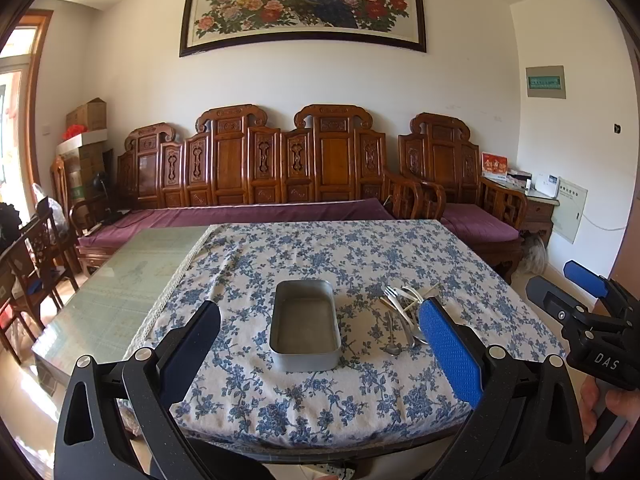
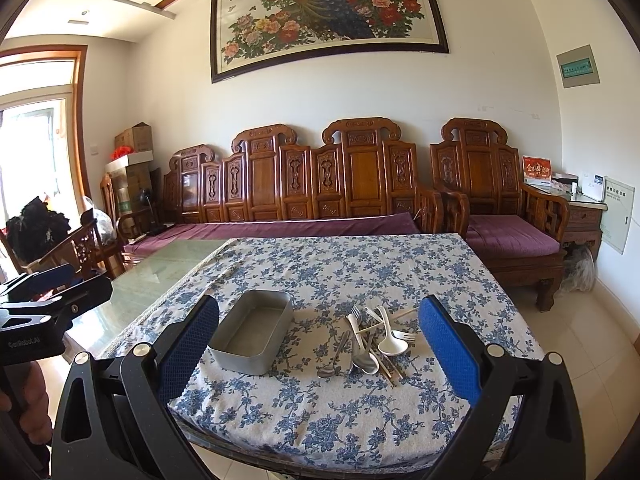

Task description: Organize utensils

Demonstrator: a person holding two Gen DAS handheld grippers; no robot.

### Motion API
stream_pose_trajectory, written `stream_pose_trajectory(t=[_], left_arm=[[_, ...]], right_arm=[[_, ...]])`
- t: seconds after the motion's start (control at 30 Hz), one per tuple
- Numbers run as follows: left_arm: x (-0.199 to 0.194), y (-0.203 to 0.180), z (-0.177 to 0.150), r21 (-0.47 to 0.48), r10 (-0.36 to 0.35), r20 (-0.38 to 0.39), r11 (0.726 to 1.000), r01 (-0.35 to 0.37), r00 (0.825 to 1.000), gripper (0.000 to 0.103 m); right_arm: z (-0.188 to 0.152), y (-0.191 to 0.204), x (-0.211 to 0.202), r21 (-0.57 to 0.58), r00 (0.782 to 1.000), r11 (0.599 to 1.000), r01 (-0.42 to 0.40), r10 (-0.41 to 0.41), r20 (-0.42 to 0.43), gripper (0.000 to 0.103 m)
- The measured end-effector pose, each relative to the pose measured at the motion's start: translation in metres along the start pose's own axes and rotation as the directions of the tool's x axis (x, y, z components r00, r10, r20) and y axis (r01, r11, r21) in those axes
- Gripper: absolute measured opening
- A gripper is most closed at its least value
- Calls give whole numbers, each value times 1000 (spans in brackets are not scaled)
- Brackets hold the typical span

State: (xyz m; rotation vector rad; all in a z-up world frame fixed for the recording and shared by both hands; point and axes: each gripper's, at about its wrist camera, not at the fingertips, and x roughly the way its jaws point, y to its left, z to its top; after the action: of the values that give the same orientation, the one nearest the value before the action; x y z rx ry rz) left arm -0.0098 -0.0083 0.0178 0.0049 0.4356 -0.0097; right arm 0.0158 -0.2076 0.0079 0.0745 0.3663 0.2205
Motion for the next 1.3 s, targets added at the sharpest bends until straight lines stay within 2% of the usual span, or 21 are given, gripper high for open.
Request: stream_pose_trajectory(t=[0.3,0.5,0.67,0.93,1.3], left_arm=[[7,0,-8,3,-10,-25,1000,11,1000,96],[25,1,-16,9,-24,-74,1000,24,997,96],[43,0,-24,13,-52,-128,998,54,990,96],[83,-11,-34,40,-85,-204,995,95,975,96],[142,-18,-39,49,-114,-297,990,135,948,96]], right_arm=[[1,6,3,-1,1000,1000,-5,5,-14,100],[-8,0,14,1,999,1000,-11,11,-36,100],[-13,-9,24,-10,998,1000,-20,19,-61,93],[-18,-33,65,-9,991,1000,-24,22,-134,73],[-37,-67,131,10,966,1000,-24,25,-258,58]])
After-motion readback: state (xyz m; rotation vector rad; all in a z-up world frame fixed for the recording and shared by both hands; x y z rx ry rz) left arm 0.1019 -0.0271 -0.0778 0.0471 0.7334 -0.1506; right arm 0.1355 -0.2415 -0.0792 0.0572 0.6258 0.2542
